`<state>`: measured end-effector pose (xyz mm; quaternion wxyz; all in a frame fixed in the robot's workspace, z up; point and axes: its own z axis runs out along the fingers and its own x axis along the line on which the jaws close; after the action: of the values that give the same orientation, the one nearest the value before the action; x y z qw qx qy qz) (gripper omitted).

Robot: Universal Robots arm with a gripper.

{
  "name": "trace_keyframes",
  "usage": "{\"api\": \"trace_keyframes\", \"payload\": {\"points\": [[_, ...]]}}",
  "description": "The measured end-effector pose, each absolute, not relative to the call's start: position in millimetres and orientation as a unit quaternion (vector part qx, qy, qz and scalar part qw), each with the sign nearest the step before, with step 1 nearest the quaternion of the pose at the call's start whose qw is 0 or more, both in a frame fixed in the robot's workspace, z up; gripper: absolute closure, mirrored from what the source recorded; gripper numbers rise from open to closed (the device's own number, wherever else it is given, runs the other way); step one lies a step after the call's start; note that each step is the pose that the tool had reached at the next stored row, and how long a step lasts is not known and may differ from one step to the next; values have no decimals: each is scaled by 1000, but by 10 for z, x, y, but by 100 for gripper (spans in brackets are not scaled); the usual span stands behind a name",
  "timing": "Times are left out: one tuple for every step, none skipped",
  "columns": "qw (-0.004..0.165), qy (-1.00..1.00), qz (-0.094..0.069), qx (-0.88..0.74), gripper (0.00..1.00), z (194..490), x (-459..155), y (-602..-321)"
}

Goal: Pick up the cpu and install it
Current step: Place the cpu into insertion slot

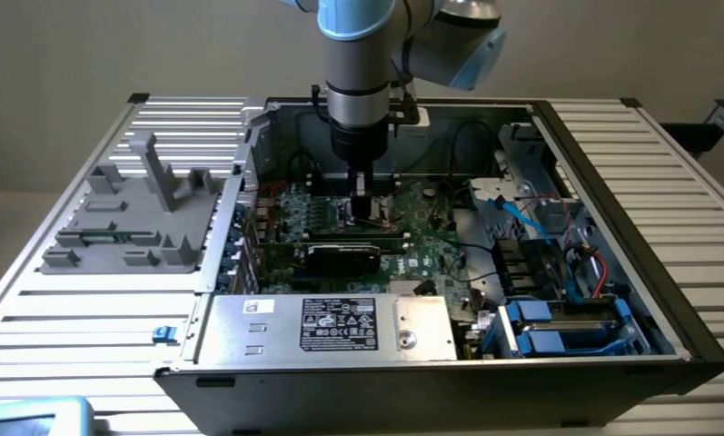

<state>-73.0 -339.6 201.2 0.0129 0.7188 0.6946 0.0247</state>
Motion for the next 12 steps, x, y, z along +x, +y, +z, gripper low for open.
{"api": "trace_keyframes", "payload": {"points": [[13,695,25,719,45,2012,-731,-3396],[14,695,25,719,45,2012,-731,-3396],[14,695,25,719,45,2012,-731,-3396],[14,695,25,719,45,2011,-731,-3396],[14,695,25,719,45,2011,-731,-3396],[14,695,25,719,45,2011,-731,-3396],[14,695,25,719,45,2011,-731,-3396],[14,695,25,719,45,2011,-731,-3396],[14,695,25,719,45,2011,-731,-3396],[14,695,25,719,45,2010,-731,-3396],[14,695,25,719,45,2007,-731,-3396],[14,695,25,719,45,2004,-731,-3395]]}}
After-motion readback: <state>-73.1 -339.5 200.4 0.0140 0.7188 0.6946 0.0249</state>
